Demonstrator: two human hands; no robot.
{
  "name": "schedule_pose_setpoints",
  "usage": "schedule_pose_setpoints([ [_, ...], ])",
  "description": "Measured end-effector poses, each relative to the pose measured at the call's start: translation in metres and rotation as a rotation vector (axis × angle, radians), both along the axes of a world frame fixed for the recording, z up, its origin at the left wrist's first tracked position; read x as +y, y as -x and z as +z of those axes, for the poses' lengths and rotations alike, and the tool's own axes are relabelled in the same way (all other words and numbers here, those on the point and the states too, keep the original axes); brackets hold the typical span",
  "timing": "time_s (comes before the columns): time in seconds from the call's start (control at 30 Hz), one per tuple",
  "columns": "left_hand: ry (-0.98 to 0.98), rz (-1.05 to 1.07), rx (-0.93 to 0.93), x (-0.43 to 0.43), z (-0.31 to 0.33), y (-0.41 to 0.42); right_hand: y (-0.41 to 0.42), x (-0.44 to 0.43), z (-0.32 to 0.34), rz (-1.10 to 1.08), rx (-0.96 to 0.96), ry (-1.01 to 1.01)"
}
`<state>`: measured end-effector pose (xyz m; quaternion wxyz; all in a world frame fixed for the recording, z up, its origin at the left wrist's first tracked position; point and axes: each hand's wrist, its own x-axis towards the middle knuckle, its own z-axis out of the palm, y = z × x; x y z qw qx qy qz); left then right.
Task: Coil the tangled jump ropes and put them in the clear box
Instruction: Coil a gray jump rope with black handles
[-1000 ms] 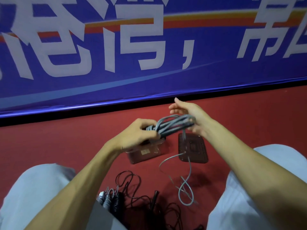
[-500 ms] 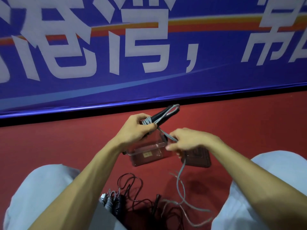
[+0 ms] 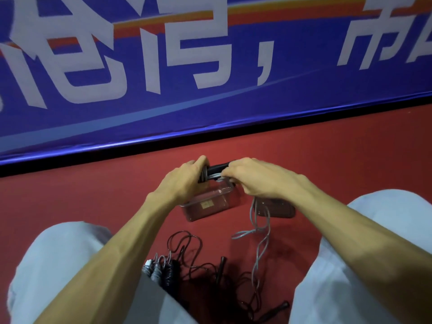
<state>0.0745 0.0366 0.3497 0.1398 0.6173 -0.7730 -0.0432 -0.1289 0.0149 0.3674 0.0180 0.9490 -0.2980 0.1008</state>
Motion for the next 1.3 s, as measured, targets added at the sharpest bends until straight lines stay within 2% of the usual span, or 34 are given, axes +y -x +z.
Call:
schedule_pose_setpoints([
  [0.2, -0.010, -0.064, -0.121, 0.011, 0.002, 0.012, 0.004, -0.004, -0.003, 0.061, -0.292, 0.098],
  [0.33, -0.071, -0.169, -0.035, 0.018, 0.004, 0.016, 0.014, -0.014, -0.007, -0.076, -0.465, 0.058],
  [0.47, -0.070, -0.171, 0.067, 0.022, 0.004, 0.022, 0.013, -0.021, -0.010, -0.301, -0.640, -0.227],
  [0.57, -0.051, -0.183, 0.137, 0.021, 0.004, 0.023, 0.010, -0.022, -0.009, -0.348, -0.711, -0.438],
  [0.67, -0.105, -0.219, 0.274, 0.019, 0.010, 0.023, 0.014, -0.024, -0.008, -0.266, -0.939, -0.864],
  [0.7, -0.149, -0.233, 0.360, 0.019, 0.013, 0.023, 0.015, -0.025, -0.008, -0.239, -1.037, -1.014],
  [0.77, -0.253, -0.250, 0.646, 0.021, 0.018, 0.023, 0.012, -0.028, -0.010, -0.208, -1.248, -1.236],
  [0.83, -0.287, -0.208, 0.941, 0.022, 0.024, 0.022, 0.005, -0.028, -0.011, -0.202, -1.349, -1.293],
  [0.93, -0.283, -0.085, 1.215, 0.021, 0.028, 0.022, -0.003, -0.016, -0.010, -0.184, -1.177, -1.292],
  [1.03, -0.252, -0.020, 1.278, 0.017, 0.028, 0.020, -0.005, -0.009, -0.010, -0.141, -0.885, -1.274],
  [1.2, -0.190, 0.130, 1.124, 0.011, 0.024, 0.017, -0.004, -0.009, -0.019, -0.263, -0.379, -0.967],
  [1.27, -0.124, 0.158, 0.974, 0.005, 0.018, 0.009, 0.001, -0.010, -0.020, -0.288, -0.180, -0.719],
  [1.3, -0.076, 0.171, 0.841, 0.001, 0.014, 0.005, 0.004, -0.011, -0.020, -0.276, -0.114, -0.595],
])
